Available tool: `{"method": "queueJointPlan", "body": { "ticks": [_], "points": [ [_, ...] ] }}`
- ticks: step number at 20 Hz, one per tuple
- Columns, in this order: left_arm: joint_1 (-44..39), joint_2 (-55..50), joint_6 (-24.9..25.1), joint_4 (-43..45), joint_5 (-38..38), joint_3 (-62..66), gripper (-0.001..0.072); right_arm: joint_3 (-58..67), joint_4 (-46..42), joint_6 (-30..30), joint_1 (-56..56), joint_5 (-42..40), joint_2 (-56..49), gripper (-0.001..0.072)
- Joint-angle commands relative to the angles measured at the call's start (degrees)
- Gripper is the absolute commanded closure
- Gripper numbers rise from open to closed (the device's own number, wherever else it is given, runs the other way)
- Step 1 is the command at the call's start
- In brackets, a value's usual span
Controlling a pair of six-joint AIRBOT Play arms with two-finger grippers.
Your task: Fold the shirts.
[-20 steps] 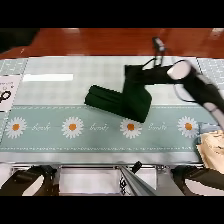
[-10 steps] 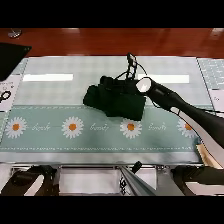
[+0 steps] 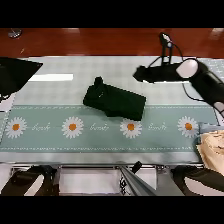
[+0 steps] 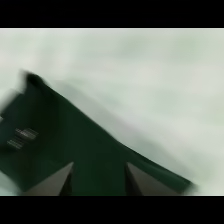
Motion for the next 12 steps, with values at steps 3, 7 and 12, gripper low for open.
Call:
{"method": "queueJointPlan", "body": {
  "ticks": [3,7,12],
  "points": [
    [0.04,0.0,-0.04,3.58,-0.11,-0.33,0.0684,-9.44,-3.19,-5.35,-15.19,20.37,1.95,0.0127],
    [0.04,0.0,-0.04,4.44,-0.15,-0.33,0.0683,-20.41,23.69,-11.45,-17.9,6.38,1.03,0.0104],
    [0.04,0.0,-0.04,4.44,-0.31,-0.33,0.0683,-21.84,34.29,-13.0,-9.84,-0.5,-7.04,0.0104]
  ]
}}
